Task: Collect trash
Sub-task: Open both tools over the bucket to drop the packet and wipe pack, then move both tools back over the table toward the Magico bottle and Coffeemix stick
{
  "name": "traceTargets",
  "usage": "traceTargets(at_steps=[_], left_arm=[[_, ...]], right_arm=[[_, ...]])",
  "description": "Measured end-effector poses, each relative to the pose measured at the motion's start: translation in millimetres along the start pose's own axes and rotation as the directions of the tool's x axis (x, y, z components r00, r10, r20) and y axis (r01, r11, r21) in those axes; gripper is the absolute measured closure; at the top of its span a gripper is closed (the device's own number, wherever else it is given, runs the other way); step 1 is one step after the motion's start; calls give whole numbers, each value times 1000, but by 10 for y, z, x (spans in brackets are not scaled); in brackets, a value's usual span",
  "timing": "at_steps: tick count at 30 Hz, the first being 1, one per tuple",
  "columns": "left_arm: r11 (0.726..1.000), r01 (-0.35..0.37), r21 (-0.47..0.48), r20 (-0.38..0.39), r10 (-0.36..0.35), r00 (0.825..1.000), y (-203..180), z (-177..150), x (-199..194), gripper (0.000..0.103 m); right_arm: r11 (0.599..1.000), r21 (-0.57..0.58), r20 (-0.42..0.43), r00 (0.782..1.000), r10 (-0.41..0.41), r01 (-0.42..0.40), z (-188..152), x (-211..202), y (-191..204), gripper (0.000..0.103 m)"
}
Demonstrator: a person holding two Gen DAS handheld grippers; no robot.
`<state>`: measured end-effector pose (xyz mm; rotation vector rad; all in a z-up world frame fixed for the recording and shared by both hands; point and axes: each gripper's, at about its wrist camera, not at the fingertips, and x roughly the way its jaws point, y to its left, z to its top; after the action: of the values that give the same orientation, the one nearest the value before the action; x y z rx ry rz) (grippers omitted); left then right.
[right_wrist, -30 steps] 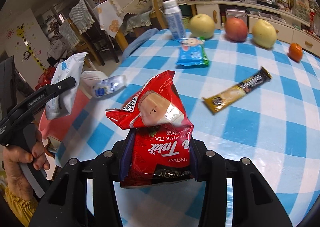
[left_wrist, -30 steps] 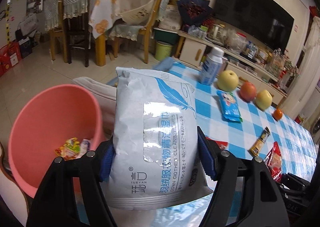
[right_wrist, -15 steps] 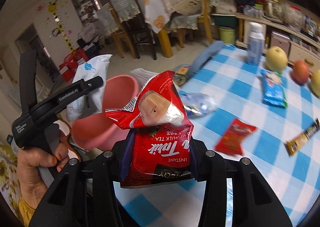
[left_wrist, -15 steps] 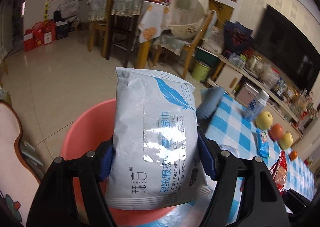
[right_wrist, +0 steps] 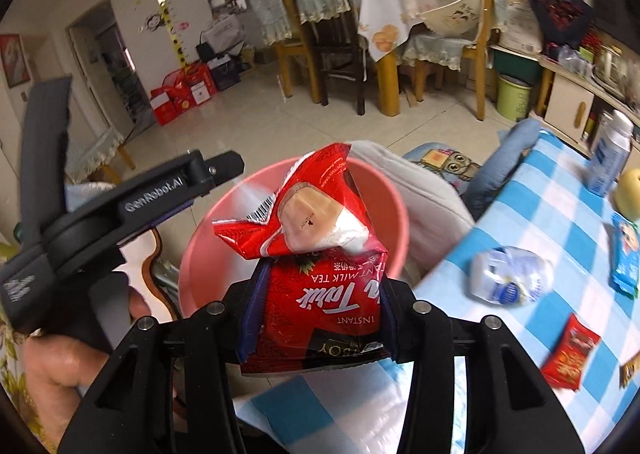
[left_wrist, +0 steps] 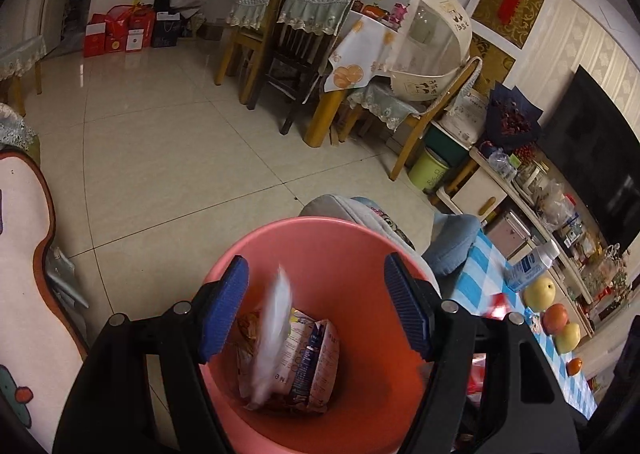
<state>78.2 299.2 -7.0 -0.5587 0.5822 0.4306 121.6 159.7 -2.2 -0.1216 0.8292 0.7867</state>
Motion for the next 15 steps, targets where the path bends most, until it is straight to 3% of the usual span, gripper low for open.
traceTargets(at_steps=[1, 3, 6, 7, 12, 15], left_arm=[[1000, 0, -3, -4, 0, 1000, -2, -5, 16, 32], [1000, 4, -8, -4, -4, 1000, -10, -8, 31, 32], [1000, -9, 9, 25, 9, 1000, -39, -8, 18, 23], [1000, -16, 19, 36, 15, 999, -58, -12, 13, 17], [997, -21, 74, 56, 17, 998, -171, -84, 10, 14], [995, 22, 95, 71, -29, 997, -246, -111, 6, 13]], right_arm=[[1000, -5, -21, 1000, -9, 9, -6, 93, 38, 52], [1000, 6, -33, 999, -25, 25, -33, 185, 42, 37], [999, 29, 17, 999, -43, 42, -114, 115, 6, 15], [998, 31, 40, 997, -64, 63, -140, 59, -16, 13], [990, 18, 91, 986, -141, 140, -250, -123, -103, 13], [982, -22, 108, 977, -185, 188, -341, -199, -115, 13]])
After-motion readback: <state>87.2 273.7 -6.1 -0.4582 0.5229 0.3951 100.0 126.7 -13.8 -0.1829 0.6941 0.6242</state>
